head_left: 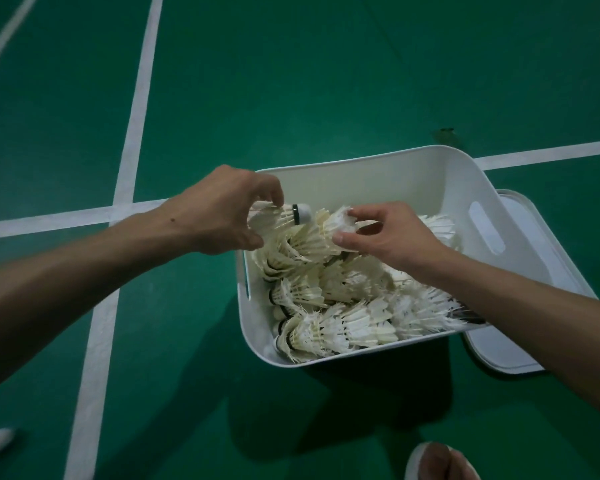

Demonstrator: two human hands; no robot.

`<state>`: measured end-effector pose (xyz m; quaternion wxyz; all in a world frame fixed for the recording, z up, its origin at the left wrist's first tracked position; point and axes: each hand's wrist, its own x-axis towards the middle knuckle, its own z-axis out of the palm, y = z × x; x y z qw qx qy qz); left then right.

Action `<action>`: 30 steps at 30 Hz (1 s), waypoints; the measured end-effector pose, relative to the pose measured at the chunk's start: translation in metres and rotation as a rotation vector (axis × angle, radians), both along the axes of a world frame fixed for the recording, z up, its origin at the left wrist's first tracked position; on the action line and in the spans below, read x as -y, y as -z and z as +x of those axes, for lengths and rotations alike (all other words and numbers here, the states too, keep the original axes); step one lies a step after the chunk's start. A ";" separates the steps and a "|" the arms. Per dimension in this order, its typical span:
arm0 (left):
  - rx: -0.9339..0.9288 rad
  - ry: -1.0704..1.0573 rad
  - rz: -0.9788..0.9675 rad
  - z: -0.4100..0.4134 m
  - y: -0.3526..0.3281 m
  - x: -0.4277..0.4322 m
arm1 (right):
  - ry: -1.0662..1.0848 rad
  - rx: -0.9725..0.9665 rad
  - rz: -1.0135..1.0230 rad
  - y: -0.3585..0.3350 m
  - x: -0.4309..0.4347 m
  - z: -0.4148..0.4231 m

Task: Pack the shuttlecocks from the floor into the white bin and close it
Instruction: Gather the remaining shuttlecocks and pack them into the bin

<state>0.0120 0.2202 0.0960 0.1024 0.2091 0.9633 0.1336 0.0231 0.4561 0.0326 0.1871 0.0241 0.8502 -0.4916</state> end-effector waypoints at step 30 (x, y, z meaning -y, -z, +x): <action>0.091 0.241 0.132 -0.015 0.003 -0.044 | 0.120 -0.487 0.026 -0.027 -0.034 -0.011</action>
